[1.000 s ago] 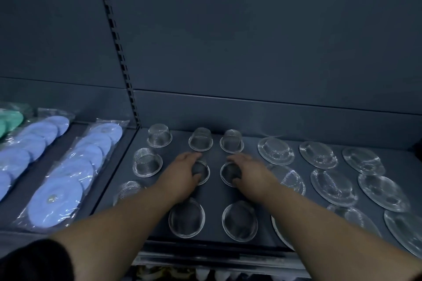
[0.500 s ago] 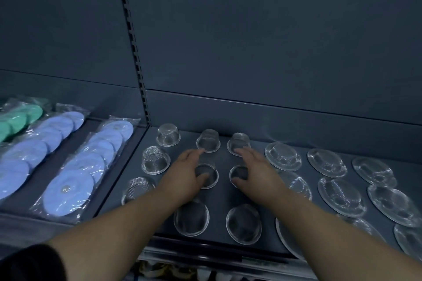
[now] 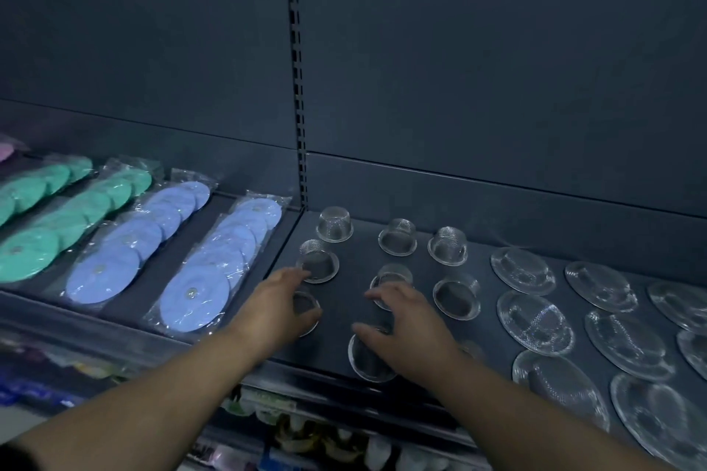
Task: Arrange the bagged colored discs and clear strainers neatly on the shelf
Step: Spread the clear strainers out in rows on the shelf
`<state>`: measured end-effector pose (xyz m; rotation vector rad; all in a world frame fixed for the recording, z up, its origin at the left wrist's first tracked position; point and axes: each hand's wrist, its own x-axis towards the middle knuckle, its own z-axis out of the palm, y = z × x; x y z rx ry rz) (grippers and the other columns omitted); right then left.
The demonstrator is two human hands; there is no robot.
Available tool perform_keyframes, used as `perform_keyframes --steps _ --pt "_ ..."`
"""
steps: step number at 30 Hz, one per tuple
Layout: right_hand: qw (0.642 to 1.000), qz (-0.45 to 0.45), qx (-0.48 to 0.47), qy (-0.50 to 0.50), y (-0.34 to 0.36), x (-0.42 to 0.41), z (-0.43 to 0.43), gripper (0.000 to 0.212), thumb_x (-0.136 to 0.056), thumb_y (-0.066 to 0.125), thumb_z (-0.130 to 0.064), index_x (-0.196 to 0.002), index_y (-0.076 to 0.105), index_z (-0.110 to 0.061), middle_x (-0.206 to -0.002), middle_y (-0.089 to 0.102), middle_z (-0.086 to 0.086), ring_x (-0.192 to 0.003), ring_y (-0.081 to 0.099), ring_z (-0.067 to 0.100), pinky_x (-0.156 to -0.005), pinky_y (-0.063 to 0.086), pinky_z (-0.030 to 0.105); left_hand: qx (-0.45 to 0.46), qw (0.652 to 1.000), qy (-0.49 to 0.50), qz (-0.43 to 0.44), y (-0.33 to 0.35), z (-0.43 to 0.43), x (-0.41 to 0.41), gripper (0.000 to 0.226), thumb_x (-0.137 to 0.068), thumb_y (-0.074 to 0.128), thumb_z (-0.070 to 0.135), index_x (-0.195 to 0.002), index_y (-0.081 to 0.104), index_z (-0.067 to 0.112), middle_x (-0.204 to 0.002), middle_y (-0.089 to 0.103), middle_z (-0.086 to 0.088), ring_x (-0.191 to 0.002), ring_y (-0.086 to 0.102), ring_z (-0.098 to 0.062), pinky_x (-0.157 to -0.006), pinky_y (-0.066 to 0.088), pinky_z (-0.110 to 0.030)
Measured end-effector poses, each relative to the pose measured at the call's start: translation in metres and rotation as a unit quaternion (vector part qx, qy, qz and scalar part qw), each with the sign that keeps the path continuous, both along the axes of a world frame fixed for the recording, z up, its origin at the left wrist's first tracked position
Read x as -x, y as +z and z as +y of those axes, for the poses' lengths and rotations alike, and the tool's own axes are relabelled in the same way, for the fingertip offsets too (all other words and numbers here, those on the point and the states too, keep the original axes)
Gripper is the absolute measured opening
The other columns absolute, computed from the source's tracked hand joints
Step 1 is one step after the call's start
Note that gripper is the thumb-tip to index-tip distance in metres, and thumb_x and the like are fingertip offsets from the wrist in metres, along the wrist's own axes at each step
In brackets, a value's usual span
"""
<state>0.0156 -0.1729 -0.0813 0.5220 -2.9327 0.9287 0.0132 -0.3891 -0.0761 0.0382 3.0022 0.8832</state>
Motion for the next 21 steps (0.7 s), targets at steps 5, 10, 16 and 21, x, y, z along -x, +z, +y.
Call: perform_keyframes --steps 5,10,16,21 --pt "0.995 -0.074 -0.065 0.034 0.003 -0.008 -0.003 0.07 -0.071 0.074 -0.049 -0.134 0.046 -0.035 -0.138 0.039 -0.016 -0.126 0.039 0.006 -0.102 0.035 0.02 0.029 0.999 -0.034 -0.016 -0.005 0.0 -0.003 0.06 -0.084 0.066 0.029 -0.139 0.045 0.019 -0.14 0.046 0.001 -0.126 0.046 -0.014 -0.102 0.027 -0.014" --pt "0.993 -0.081 -0.075 0.031 0.002 -0.01 -0.004 0.069 -0.072 0.074 -0.04 -0.135 0.045 -0.034 -0.138 0.044 -0.011 -0.126 0.042 0.008 -0.102 0.036 0.02 0.058 0.996 -0.063 -0.019 -0.005 0.001 -0.006 0.059 -0.084 0.064 0.028 -0.138 0.044 0.021 -0.141 0.044 0.002 -0.129 0.043 -0.013 -0.102 0.024 -0.012" --pt "0.993 -0.083 -0.08 0.017 -0.003 -0.008 -0.005 0.069 -0.069 0.074 -0.042 -0.132 0.046 -0.035 -0.131 0.051 -0.01 -0.121 0.047 0.01 -0.1 0.04 0.024 0.065 0.994 -0.088 -0.029 -0.005 0.001 -0.011 0.059 -0.081 0.066 0.034 -0.136 0.046 0.024 -0.136 0.046 0.002 -0.125 0.045 -0.013 -0.1 0.029 -0.015" --pt "0.998 -0.045 -0.005 -0.034 0.003 0.002 -0.005 0.064 -0.069 0.075 -0.052 -0.126 0.053 -0.033 -0.126 0.054 -0.013 -0.114 0.051 0.004 -0.096 0.039 0.019 0.01 0.998 -0.064 -0.004 -0.004 -0.005 -0.005 0.066 -0.081 0.068 0.044 -0.139 0.042 0.027 -0.139 0.042 0.006 -0.126 0.044 -0.01 -0.102 0.032 -0.02"
